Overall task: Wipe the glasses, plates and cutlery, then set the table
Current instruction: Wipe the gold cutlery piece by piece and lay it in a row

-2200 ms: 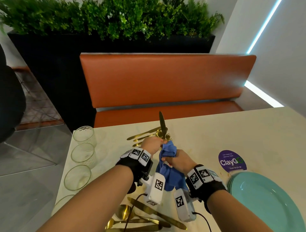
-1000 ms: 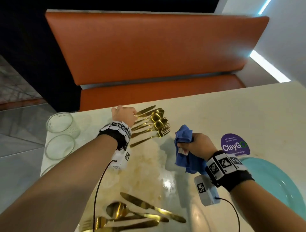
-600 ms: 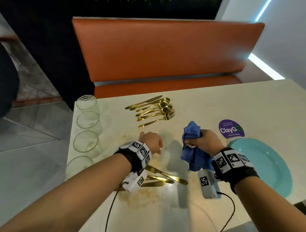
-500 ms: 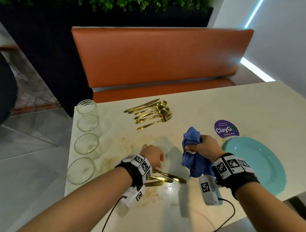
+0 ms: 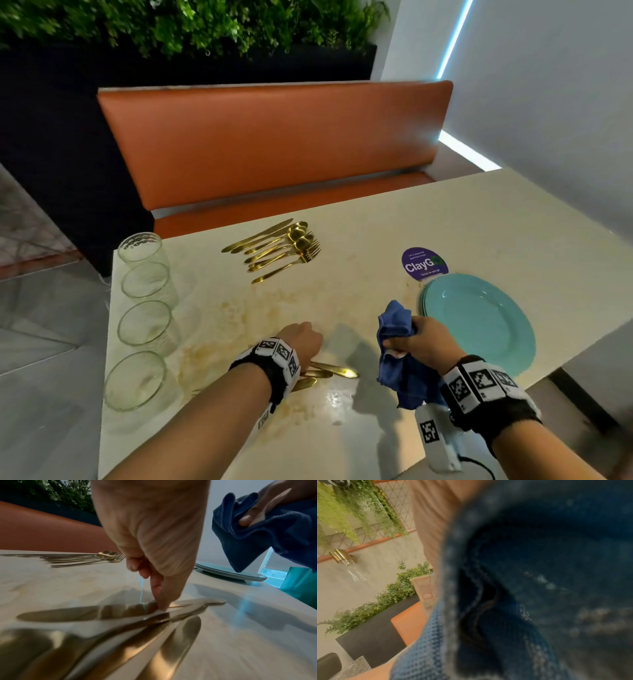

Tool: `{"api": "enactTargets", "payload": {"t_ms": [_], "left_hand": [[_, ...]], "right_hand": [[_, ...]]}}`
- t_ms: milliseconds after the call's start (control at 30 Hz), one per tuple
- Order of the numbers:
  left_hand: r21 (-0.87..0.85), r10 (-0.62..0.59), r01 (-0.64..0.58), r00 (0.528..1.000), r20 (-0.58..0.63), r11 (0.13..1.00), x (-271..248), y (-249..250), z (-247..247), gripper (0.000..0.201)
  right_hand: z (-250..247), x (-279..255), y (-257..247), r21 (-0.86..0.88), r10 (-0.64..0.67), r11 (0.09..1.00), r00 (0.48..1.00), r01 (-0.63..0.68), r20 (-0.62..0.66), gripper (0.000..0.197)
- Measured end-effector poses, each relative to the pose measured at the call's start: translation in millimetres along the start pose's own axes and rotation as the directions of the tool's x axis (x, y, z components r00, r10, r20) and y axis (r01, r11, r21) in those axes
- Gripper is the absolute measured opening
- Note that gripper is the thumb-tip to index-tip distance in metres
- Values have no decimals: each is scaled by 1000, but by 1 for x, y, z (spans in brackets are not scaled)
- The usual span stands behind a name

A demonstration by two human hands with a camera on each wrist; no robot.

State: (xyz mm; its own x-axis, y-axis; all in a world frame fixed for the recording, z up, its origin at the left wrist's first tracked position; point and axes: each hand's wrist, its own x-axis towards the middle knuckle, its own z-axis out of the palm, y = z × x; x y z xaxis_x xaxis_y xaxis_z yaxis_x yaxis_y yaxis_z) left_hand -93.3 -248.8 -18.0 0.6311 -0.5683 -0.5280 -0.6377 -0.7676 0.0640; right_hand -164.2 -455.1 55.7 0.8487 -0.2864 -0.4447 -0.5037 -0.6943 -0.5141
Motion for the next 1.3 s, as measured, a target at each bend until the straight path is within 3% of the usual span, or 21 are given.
{"api": "enactTargets", "payload": {"t_ms": [133, 367, 467, 567, 633, 700, 800, 900, 1000, 1100, 1200, 1300], "left_hand": [[94, 3, -7, 999, 45, 996, 5, 8, -7, 44], [207, -55, 41, 997, 60, 977, 8, 14, -14, 29], [129, -79, 76, 997, 17, 989, 4, 6, -32, 28], [-163, -160, 142, 981, -106, 976, -3, -8, -57, 26], [-431, -227, 140, 961, -159, 892, -6, -16, -73, 21], [-670, -261, 70, 946, -190, 739, -9, -19, -84, 12], [-862, -284, -34, 937, -204, 505, -14, -10, -93, 19], [-929, -344, -62, 918, -196, 365, -17, -9, -93, 18], [-965, -404, -92, 895, -187, 244, -22, -13, -91, 14], [-984, -408, -87, 901, -144, 155, -23, -9, -88, 22], [-991, -452, -116, 882, -132, 62, -25, -6, -91, 4], [-990, -487, -141, 866, -116, -15, -25, -10, -96, 10]], "right_hand": [[-2, 1, 5, 8, 5, 1000, 1000, -5, -7, 22], [-5, 9, 5, 46, -26, 999, 1000, 25, 16, 24], [-9, 10, 2, 68, -48, 997, 999, 46, 20, 26], [-10, 10, -9, 113, -55, 992, 997, 50, 46, 26], [-6, 11, -20, 165, -70, 985, 996, 59, 62, 32], [1, 13, -36, 235, -97, 969, 994, 82, 53, 34], [11, 12, -65, 217, -209, 958, 975, 188, 79, 32], [20, 13, -84, 196, -261, 952, 957, 234, 125, 31], [28, 14, -85, 303, -233, 936, 961, 180, 149, 14], [27, 10, -80, 417, -199, 902, 967, 117, 159, 16], [26, 6, -68, 381, -179, 920, 964, 93, 197, 12], [22, 8, -58, 313, -203, 942, 946, 118, 252, 10]]}}
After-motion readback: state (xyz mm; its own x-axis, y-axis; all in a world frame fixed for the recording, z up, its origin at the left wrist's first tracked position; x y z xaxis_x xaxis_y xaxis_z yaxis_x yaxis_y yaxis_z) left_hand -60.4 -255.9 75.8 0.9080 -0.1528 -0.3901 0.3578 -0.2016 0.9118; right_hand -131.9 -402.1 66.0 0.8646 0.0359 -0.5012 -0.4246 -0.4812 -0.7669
